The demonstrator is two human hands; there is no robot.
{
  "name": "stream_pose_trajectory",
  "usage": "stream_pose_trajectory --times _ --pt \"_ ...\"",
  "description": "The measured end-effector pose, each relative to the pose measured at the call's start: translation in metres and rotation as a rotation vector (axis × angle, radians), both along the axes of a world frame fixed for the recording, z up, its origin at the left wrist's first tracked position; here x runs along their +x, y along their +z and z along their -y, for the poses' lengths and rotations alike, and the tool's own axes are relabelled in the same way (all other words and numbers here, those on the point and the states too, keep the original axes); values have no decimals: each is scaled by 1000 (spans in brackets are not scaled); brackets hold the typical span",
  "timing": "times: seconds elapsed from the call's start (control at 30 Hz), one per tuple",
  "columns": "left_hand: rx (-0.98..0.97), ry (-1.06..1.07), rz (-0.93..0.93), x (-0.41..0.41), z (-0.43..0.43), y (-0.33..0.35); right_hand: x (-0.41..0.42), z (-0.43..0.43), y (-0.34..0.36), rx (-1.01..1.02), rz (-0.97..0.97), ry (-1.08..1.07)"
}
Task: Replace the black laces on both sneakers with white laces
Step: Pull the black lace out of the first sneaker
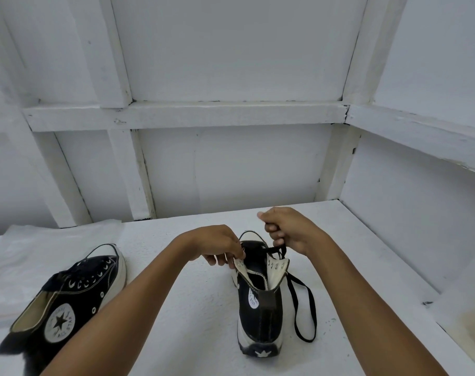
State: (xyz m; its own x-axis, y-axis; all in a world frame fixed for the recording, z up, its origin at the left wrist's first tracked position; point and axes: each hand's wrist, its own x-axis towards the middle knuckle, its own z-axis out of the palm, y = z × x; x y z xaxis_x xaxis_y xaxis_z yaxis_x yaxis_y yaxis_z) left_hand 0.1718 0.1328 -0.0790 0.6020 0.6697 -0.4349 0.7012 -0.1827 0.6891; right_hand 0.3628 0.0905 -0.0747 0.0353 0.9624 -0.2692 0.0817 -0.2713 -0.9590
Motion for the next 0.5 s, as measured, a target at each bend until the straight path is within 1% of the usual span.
stream_pose_trajectory --times 0.07,0.13,0.2,0.23,0.33,0.4,0.47,0.5 --pt "5 -2 -5 0 0 0 0 2 -2 -1 233 62" --pt "7 3 -6 0 1 1 -2 4 -2 -19 458 170" --pt "10 7 -8 1 1 1 -6 5 -3 -47 608 276" --pt "14 7 -9 1 1 1 -8 4 -4 -48 649 298" --pt "15 8 -8 1 2 1 -12 2 -6 -29 644 280" --pt "18 12 -11 0 3 1 -12 1 -5 -27 588 227" --pt "24 12 -11 0 3 1 -10 -1 -3 -19 436 141" --pt "25 12 -11 0 3 1 -8 -2 -3 -17 313 97"
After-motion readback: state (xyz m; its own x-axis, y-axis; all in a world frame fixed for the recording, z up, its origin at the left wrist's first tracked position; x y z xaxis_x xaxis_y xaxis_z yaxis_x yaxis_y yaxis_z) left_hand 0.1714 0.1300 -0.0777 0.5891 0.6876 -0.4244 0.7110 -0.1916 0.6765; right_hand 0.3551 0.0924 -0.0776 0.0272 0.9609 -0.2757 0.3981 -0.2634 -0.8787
